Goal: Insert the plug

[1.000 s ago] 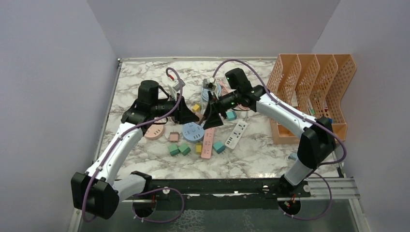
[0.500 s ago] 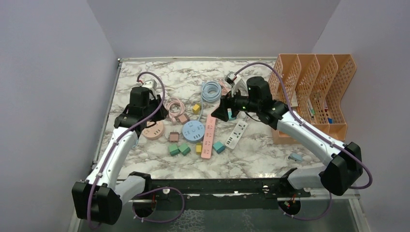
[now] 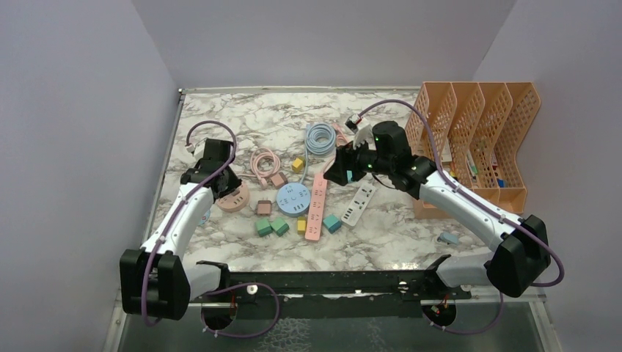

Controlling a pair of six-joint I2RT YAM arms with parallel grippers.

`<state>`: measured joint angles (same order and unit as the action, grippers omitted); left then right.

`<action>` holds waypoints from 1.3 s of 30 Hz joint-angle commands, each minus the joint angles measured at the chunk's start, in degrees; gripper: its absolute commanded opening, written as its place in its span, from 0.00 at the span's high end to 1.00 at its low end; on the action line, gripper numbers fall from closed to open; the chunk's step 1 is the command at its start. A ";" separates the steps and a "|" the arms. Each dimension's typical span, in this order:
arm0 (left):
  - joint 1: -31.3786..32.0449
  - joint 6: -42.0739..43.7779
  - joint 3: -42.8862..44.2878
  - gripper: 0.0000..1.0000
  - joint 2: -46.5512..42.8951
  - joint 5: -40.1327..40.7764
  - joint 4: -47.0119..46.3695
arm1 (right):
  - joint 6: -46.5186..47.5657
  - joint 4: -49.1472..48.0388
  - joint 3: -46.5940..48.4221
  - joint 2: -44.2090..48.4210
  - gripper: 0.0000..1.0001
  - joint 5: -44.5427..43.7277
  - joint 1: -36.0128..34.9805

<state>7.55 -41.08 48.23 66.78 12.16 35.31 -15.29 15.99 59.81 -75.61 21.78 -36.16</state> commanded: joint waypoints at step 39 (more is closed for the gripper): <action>0.80 -13.67 8.57 1.00 13.26 6.08 4.23 | -3.53 1.31 -1.80 -1.68 0.38 -3.47 0.20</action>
<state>8.01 -54.17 54.61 79.85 18.44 36.77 -18.81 16.64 57.87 -76.60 20.14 -36.16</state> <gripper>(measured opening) 0.296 0.619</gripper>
